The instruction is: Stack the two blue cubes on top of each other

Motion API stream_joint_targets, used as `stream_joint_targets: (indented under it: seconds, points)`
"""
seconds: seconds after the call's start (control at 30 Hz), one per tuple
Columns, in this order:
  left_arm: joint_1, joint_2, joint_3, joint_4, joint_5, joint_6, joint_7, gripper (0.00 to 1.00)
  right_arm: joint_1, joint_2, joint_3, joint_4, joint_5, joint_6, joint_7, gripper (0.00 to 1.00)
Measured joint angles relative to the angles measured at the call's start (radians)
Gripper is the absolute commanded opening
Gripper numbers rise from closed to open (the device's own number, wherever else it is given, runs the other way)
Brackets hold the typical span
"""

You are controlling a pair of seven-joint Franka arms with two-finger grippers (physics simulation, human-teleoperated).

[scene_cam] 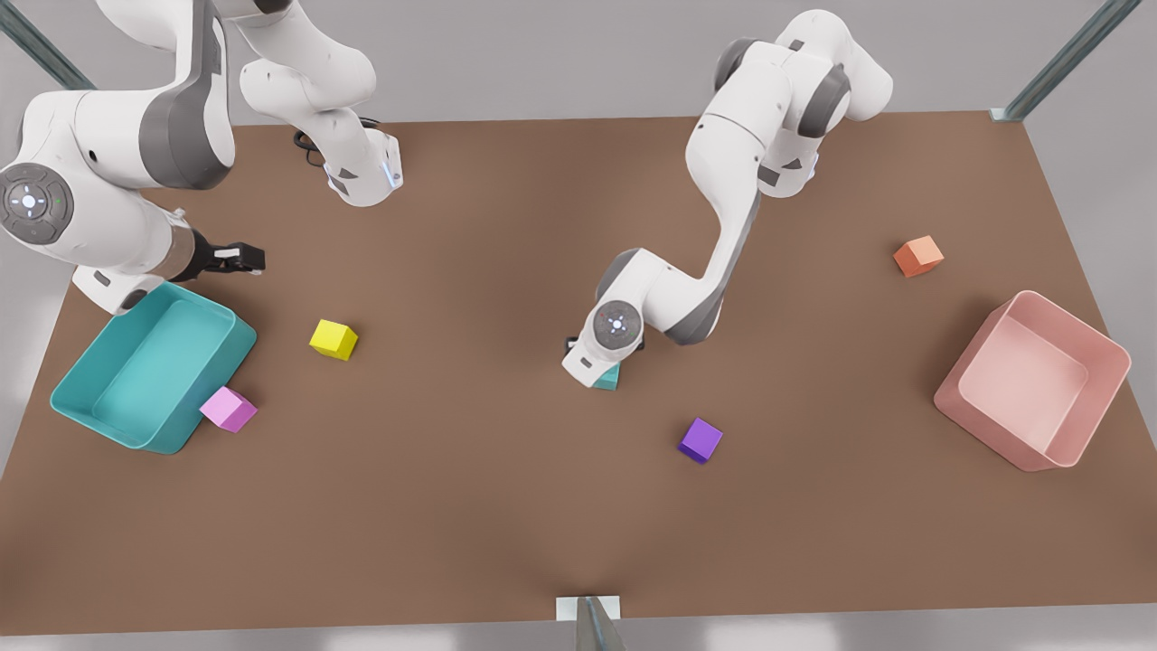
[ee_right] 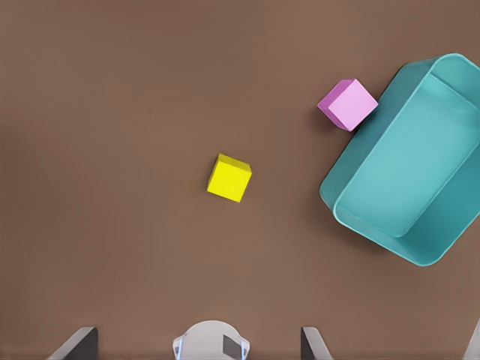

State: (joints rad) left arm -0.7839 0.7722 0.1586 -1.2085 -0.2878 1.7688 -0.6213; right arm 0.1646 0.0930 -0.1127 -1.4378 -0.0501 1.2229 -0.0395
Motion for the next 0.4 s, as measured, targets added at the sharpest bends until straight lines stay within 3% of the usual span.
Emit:
stream_joint_targets:
  seconds: [0.07,0.1,0.2,0.3,0.4]
  points:
    - [0.074,-0.051,0.004,0.124,0.007,-0.119,-0.003,1.00,0.000,-0.001,0.000,0.000,0.000,0.000,0.000,1.00]
    - [0.186,-0.139,0.005,0.162,0.014,-0.191,-0.001,1.00,0.001,-0.002,-0.001,0.001,-0.002,0.000,0.000,1.00]
    - [0.412,-0.315,0.007,0.192,0.111,-0.384,0.053,1.00,0.000,-0.011,-0.001,0.001,-0.007,0.007,0.000,1.00]
    - [0.472,-0.530,-0.018,-0.057,0.228,-0.437,0.151,1.00,-0.002,-0.012,-0.001,0.000,-0.008,0.014,-0.001,1.00]
    - [0.462,-0.581,-0.023,-0.103,0.290,-0.468,0.238,1.00,-0.002,-0.012,-0.001,0.000,-0.008,0.017,-0.001,1.00]
